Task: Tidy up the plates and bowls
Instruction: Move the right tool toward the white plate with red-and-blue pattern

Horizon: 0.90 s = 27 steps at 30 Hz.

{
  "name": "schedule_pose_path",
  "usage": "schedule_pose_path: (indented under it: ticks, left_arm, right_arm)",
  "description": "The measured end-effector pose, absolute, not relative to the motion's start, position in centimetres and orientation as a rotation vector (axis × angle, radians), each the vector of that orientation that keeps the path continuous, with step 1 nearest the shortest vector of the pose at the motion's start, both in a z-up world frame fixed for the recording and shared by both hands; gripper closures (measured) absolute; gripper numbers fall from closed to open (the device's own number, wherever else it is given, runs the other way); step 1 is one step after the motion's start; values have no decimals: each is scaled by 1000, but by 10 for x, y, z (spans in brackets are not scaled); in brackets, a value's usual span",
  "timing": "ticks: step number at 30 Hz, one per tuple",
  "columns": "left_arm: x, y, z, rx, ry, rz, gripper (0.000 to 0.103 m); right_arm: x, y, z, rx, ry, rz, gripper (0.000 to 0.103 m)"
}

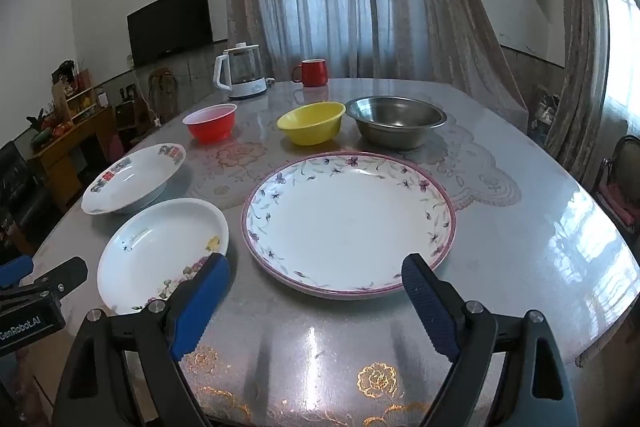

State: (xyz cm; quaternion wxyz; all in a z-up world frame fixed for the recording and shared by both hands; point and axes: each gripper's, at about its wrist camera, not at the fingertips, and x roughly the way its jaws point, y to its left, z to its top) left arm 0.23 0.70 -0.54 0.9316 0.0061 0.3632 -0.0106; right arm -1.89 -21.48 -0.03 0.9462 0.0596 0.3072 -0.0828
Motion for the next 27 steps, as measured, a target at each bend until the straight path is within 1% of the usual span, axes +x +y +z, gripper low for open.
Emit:
schedule_pose_path:
  ticks: [27]
  left_arm:
    - [4,7,-10,14,761,-26,0]
  right_arm:
    - [-19,-215,-2,141,627,-178,13]
